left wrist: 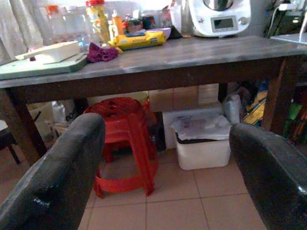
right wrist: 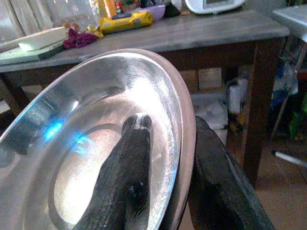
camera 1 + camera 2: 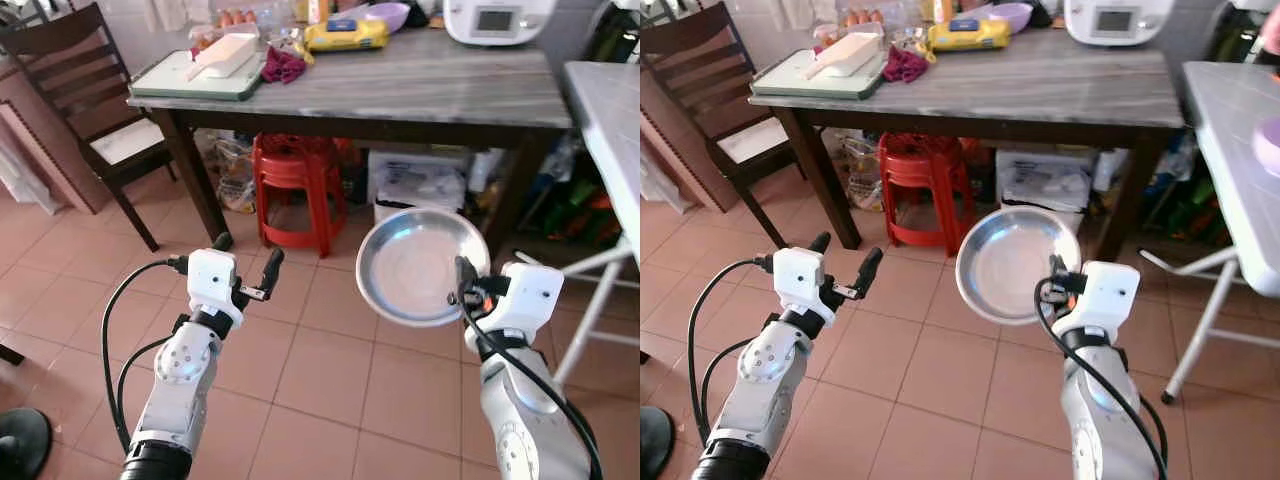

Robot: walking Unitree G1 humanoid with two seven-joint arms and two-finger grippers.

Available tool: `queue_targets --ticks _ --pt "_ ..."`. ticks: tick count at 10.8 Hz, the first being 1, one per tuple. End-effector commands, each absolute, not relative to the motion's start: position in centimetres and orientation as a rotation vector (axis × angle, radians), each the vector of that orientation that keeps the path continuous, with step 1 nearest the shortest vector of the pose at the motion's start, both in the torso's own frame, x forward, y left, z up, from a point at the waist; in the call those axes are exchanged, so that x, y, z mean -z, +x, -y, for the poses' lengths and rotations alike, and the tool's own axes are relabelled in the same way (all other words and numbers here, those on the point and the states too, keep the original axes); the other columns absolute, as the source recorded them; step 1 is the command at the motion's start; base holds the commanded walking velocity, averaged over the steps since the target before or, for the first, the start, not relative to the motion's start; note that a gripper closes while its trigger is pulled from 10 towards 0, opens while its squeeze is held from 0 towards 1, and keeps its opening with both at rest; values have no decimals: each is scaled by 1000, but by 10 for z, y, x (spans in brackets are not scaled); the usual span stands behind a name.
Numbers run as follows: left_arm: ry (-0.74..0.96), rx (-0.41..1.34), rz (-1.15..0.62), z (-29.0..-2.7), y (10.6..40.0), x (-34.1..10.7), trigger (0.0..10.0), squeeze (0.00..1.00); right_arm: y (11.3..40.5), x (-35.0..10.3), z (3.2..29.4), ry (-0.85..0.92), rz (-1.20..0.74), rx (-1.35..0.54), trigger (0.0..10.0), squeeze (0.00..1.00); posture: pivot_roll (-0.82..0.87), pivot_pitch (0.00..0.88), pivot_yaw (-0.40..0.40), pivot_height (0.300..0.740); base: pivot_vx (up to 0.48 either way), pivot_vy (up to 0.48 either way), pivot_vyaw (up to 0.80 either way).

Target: Setting the table

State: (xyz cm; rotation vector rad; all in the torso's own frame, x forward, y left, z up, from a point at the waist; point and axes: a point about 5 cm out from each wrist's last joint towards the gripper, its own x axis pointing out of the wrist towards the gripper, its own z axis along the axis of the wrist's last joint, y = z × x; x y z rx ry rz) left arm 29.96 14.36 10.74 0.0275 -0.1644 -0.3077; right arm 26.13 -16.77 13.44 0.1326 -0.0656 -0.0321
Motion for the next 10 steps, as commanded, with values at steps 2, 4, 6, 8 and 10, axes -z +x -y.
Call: queue_targets --ticks 2,4,6,8,10 --pt "33 315 178 -145 297 -109 10000 0 264 -135 165 128 75 28 10000 0 -58 47 95 740 480 0 0" --pt "26 325 176 -142 296 -108 10000 0 265 -135 166 124 81 31 10000 0 -59 45 94 740 480 0 0" --pt "20 335 175 -139 294 -107 10000 0 265 -136 165 123 87 27 10000 0 -60 45 94 740 480 0 0" --pt "14 343 169 -135 293 -105 10000 0 264 -137 166 121 94 30 10000 0 -65 49 99 740 480 0 0" --pt "14 358 161 -131 289 -102 10000 0 263 -137 167 115 99 30 10000 0 -69 52 103 740 480 0 0"
